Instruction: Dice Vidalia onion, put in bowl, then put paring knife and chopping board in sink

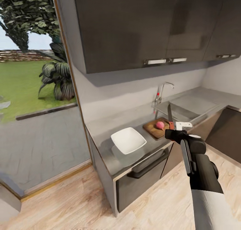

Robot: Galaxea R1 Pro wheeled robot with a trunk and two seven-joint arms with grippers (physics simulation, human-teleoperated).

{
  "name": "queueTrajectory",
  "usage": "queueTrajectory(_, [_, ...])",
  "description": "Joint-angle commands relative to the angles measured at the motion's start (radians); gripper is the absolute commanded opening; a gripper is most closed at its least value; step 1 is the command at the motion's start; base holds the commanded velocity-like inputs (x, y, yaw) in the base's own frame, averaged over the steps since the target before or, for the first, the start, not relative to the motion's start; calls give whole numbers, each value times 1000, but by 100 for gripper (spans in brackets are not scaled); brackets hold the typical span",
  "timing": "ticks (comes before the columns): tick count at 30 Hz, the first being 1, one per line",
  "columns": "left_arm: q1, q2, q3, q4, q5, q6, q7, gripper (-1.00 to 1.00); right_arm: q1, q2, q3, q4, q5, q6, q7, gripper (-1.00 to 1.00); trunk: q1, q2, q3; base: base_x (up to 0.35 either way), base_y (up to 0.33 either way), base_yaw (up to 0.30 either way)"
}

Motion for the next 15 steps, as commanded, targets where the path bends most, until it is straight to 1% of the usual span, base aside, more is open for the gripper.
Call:
queueTrajectory(1, [0,2,-7,-2,6,-2,8,100,-1,0,-2,-1,10,4,11,-100,1,-2,-2,0,-303,284])
queueTrajectory(15, [0,2,-6,-2,6,-2,8,100,-1,0,-2,1,10,4,11,-100,1,-2,-2,0,-304,284])
